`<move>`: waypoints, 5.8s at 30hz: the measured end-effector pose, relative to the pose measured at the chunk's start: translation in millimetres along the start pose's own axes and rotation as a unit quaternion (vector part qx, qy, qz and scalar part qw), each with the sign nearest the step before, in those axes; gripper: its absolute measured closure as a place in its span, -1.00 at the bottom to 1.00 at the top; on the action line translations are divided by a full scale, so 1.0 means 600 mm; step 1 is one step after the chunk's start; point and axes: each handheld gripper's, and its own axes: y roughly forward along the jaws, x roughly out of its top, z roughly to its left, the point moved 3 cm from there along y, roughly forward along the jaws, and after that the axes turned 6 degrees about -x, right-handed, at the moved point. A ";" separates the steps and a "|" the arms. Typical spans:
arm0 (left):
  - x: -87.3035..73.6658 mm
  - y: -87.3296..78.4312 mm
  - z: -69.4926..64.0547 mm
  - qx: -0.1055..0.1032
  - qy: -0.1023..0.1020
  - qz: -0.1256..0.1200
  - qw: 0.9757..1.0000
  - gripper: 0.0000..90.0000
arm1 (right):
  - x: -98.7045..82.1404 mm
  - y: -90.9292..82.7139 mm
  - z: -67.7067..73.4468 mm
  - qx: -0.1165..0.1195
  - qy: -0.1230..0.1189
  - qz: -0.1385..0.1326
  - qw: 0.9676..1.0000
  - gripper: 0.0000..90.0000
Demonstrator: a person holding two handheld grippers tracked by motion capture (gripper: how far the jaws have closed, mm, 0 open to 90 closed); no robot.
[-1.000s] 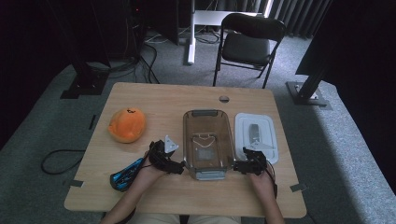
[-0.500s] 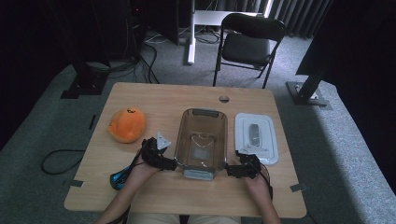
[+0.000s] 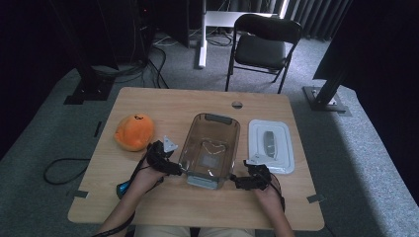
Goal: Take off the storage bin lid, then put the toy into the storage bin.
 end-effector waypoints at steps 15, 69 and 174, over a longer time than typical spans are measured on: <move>-0.009 -0.022 0.041 0.023 -0.043 -0.024 0.999 -0.97 | 0.016 0.019 0.031 0.030 -0.011 -0.006 0.999 -0.65; -0.040 -0.142 0.210 0.100 -0.109 -0.031 0.989 -0.97 | -0.087 -0.053 -0.032 -0.009 -0.067 0.051 0.996 -0.71; 0.215 -0.150 0.080 -0.058 -0.001 -0.057 0.997 0.48 | -0.087 -0.053 -0.032 -0.019 -0.056 0.050 0.997 -0.71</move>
